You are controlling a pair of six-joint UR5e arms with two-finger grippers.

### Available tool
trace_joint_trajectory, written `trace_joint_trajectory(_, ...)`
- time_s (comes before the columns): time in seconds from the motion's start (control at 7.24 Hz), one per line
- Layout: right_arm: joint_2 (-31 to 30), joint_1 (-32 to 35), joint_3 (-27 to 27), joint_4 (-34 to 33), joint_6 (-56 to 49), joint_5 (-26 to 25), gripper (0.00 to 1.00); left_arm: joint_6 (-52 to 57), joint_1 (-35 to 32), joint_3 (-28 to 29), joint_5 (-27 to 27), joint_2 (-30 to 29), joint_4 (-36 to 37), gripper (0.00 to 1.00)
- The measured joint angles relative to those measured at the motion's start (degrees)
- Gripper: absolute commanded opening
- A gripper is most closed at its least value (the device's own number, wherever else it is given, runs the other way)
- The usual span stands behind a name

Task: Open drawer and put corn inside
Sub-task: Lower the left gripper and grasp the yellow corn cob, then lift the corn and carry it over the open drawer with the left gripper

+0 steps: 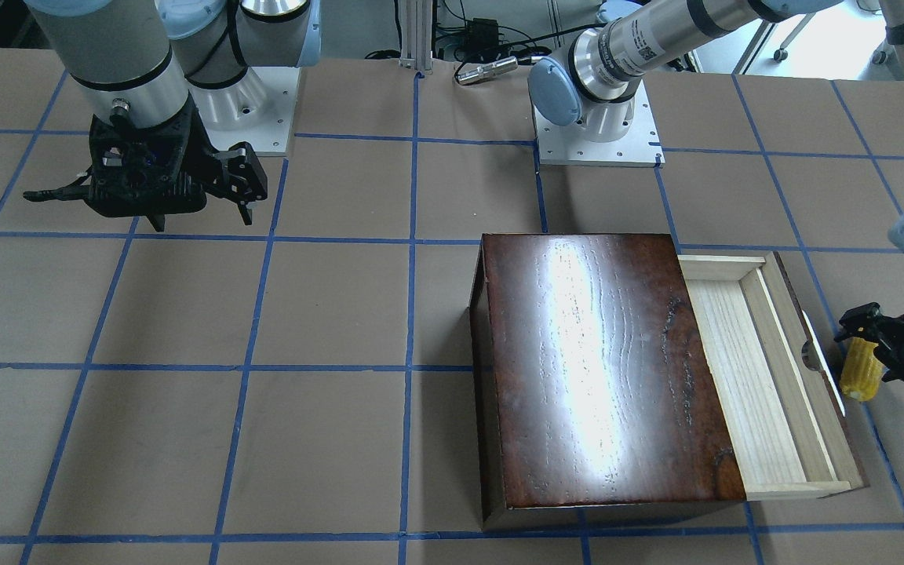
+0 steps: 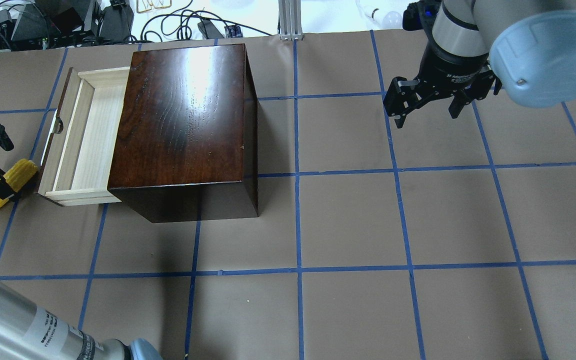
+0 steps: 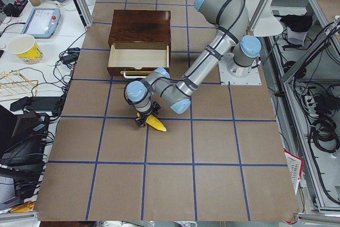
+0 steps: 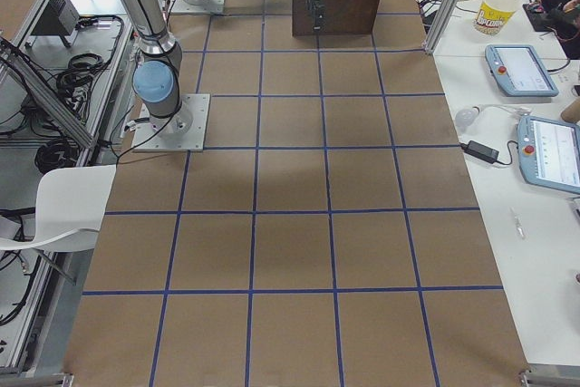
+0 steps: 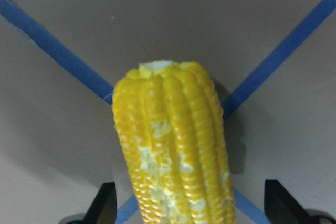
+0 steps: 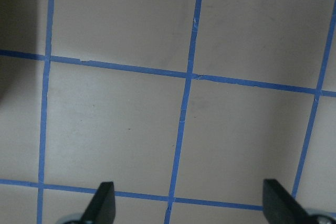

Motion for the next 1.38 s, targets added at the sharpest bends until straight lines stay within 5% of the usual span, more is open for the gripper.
trace_joint_trajectory(0.14, 0.0, 0.0, 0.0, 0.0, 0.0, 0.0, 1.00, 0.1, 0.0, 0.0, 1.3, 0.2, 0.1, 0.00)
trace_joint_trajectory(1.38, 0.0, 0.0, 0.0, 0.0, 0.0, 0.0, 1.00, -3.9, -1.1, 3.3, 2.4, 7.7, -1.0, 0.00)
